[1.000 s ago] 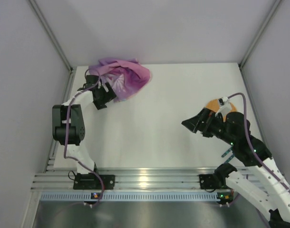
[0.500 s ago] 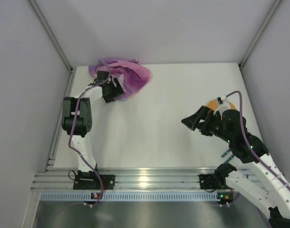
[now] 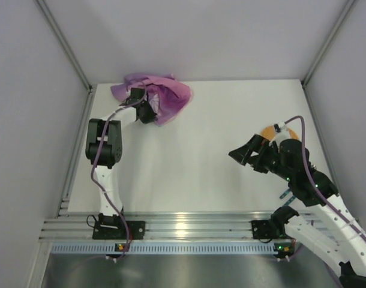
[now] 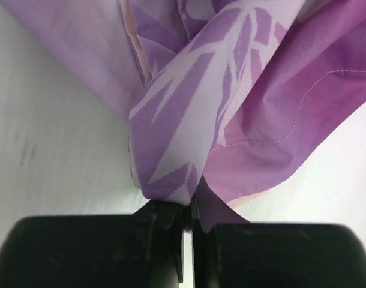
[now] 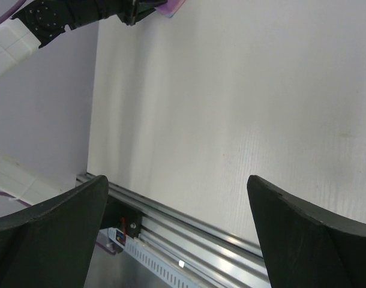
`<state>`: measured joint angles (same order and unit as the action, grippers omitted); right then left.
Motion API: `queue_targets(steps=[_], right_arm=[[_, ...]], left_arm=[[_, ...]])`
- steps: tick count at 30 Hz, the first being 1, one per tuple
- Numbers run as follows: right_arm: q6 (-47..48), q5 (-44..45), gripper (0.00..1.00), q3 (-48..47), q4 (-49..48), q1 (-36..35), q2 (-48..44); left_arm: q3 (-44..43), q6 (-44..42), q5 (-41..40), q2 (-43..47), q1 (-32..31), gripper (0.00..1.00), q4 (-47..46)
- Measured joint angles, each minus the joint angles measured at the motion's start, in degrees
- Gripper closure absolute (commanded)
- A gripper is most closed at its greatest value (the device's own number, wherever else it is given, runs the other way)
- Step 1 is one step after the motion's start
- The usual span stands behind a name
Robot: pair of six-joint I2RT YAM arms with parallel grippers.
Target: Set the dinner table for one person
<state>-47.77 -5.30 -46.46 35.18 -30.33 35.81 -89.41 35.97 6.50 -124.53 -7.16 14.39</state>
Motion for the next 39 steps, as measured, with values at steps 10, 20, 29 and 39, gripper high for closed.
queue_targets(steps=[10,20,29,39], right_arm=[[0.13,0.44,0.00,1.09,2.36,0.00,-6.36],[0.57,1.62,0.00,-1.68,8.39,0.00,-10.03],[1.31,0.70,0.00,-2.05,8.76,0.00,-4.74],[7.10,0.04,0.00,-16.61,4.74,0.98,34.77]], left_arm=[[0.68,9.07,-4.68,2.25,-12.02,0.92,4.87],[-38.69,12.11,-2.75,-6.25,-37.07,0.01,13.97],[-15.72,5.97,-14.49,16.85,-30.97,0.01,20.90],[11.67,-1.73,-15.89,31.39,-11.69,0.01,24.00]])
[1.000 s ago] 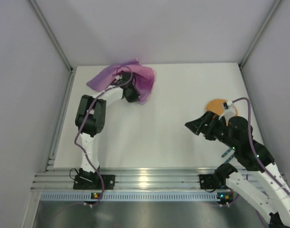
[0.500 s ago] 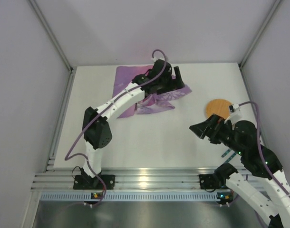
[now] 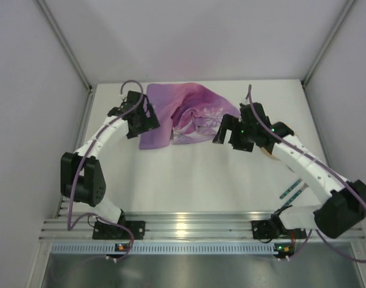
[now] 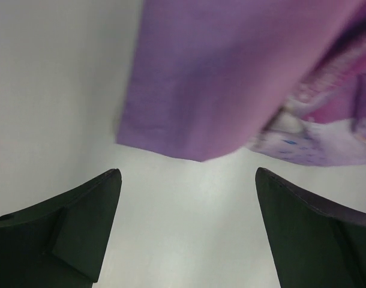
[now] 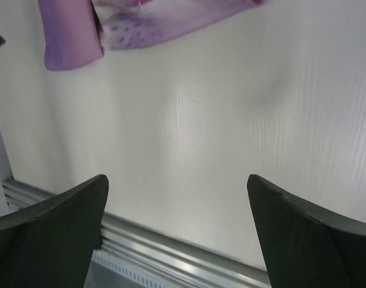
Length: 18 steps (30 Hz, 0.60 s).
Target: Set the dinner table for one person
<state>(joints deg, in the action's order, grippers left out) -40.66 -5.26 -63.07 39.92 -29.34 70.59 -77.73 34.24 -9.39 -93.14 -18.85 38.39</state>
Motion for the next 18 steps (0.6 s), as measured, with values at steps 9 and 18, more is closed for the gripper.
queue_targets(steps=[9,18], right_arm=[[8.68,1.07,0.00,-25.05,-1.60,4.35,29.94],[15.85,4.07,0.03,-33.81,1.20,4.35,50.14]], left_arm=[[6.16,-4.72,6.10,-2.91,15.19,0.02,-0.61],[6.73,-6.73,12.44,-6.93,16.94,0.04,-2.16]])
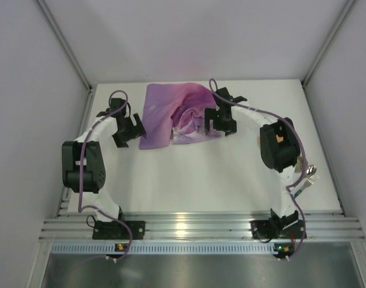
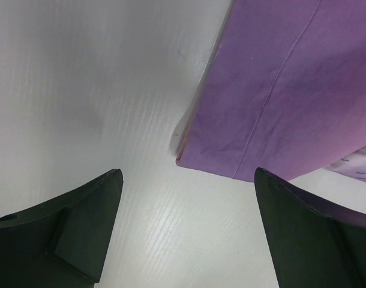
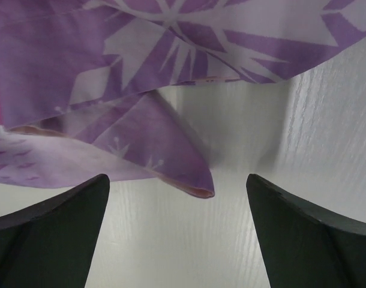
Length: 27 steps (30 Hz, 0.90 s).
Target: Set the dinner table for one person
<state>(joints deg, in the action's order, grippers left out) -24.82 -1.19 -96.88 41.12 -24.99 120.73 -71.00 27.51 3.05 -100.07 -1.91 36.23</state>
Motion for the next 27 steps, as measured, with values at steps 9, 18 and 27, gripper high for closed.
queue_targets(steps=[9,18,27], right_arm=[[3.74,2.80,0.15,-0.44,1.57,-0.13,2.99],[5.42,4.15,0.52,-3.58,1.81,-0.52,5.38],[5.84,4.31,0.79,-4.48,1.68,-0.61,6.14]], left_arm=[[1.42,-0.90,1.81,-0.39,1.14,0.06,-1.66],[4.13,-0.87,2.67,-2.47,3.37,0.11,-3.37],[4.63,0.17,5.09,-3.48,3.43,0.17,-6.69]])
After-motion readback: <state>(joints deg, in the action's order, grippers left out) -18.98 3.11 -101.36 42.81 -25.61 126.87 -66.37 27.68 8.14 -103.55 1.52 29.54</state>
